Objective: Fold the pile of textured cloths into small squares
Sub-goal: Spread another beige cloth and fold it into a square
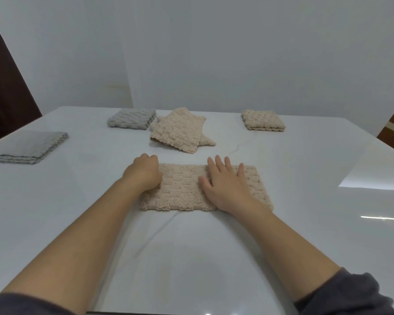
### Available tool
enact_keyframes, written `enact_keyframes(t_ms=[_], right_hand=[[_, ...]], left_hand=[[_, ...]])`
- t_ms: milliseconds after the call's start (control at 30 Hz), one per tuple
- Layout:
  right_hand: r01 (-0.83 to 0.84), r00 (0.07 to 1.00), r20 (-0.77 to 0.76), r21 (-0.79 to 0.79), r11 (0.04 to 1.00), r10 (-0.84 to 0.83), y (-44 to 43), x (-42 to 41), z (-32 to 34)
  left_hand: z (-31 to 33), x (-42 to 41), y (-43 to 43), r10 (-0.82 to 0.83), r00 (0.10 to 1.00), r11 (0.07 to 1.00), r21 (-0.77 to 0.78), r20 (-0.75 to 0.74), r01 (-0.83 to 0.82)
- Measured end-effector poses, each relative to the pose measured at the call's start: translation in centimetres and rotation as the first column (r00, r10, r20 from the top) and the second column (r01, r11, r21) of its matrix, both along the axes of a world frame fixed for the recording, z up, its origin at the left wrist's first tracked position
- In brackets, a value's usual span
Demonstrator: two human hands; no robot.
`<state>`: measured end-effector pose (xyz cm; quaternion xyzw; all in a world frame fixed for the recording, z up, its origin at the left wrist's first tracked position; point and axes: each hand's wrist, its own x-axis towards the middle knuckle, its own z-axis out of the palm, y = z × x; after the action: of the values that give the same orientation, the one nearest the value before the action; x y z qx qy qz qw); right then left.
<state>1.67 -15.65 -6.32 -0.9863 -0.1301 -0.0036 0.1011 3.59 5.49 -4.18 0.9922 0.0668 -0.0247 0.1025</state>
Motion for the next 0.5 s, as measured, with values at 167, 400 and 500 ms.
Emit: enact_keyframes(t_ms=[167, 400, 500], right_hand=[[-0.036, 0.997, -0.074, -0.054, 0.998, 0.032, 0.3, 0.2, -0.8], [-0.036, 0.997, -0.065, -0.051, 0.998, 0.033, 0.3, 0.0, -0.7], [-0.021, 0.998, -0.060, -0.045, 0.999, 0.018, 0.4, -0.1, -0.7]], left_hand=[[1.0, 0.6, 0.9, 0.064, 0.993, 0.982, -0.174, -0.095, -0.080], [1.8, -0.6, 0.2, 0.146, 0.983, 0.803, -0.568, -0.109, -0.182], [0.7, -1.2, 1.1, 0.244, 0.969, 0.765, -0.607, -0.038, -0.216]])
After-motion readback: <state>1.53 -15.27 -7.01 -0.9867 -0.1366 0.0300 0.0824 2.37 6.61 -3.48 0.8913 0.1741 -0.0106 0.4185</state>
